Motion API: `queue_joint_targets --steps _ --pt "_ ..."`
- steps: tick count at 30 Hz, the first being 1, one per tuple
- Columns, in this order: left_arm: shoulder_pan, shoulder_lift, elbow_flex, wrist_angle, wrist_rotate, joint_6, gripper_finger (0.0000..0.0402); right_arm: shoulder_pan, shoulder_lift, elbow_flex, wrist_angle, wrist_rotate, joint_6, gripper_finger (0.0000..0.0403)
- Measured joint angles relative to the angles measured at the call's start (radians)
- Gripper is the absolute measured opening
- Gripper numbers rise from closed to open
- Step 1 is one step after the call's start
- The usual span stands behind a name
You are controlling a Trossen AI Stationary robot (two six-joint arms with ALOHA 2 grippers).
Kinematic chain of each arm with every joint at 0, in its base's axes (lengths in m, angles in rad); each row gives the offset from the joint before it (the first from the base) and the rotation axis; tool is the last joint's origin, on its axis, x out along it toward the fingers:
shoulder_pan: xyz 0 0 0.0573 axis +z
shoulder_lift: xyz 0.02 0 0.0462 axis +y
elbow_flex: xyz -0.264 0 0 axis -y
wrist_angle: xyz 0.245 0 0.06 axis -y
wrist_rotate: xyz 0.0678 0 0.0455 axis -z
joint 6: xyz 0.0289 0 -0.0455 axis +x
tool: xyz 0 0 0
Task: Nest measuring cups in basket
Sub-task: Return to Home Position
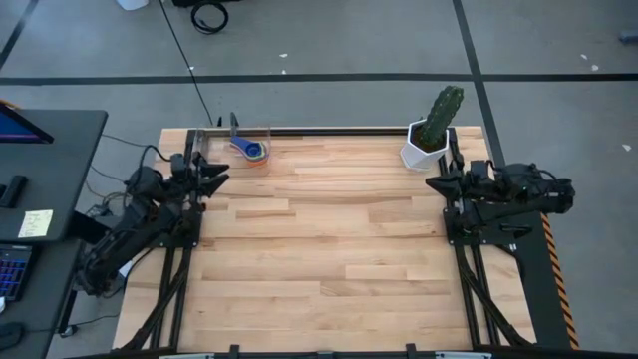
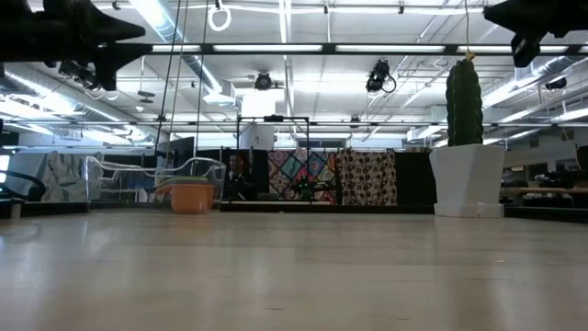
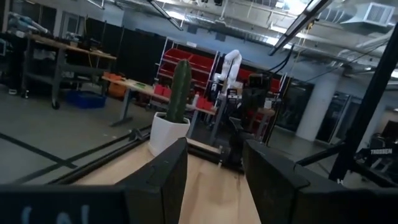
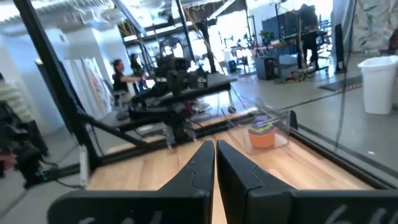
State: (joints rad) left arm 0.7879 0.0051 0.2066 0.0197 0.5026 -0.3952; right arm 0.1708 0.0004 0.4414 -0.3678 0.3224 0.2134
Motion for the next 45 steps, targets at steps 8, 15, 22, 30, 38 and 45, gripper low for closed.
queue_joint_targets --steps 8,15,22,30,38,45 --pt "-0.024 0.000 -0.138 0.248 0.005 -0.046 0.0160 -0.001 0.004 -0.009 -0.065 0.040 0.012 0.0023" --pt "-0.072 0.001 -0.198 0.304 0.009 -0.040 0.0160 -0.001 0.004 -0.009 -0.100 0.053 0.012 0.0023" --pt "-0.109 0.001 -0.198 0.207 0.004 0.075 0.0160 -0.001 0.005 -0.015 -0.145 0.049 0.018 0.0023" --pt "-0.108 0.001 -0.198 0.076 -0.054 0.171 0.0160 -0.001 0.006 -0.159 -0.068 0.044 -0.028 0.0023" --pt "-0.108 0.001 -0.197 0.057 -0.054 0.222 0.0160 -0.001 0.006 -0.333 0.067 0.042 -0.113 0.0023" --pt "-0.108 0.001 -0.196 0.050 -0.054 0.236 0.0160 -0.001 0.014 -0.346 0.104 0.046 -0.214 0.0023"
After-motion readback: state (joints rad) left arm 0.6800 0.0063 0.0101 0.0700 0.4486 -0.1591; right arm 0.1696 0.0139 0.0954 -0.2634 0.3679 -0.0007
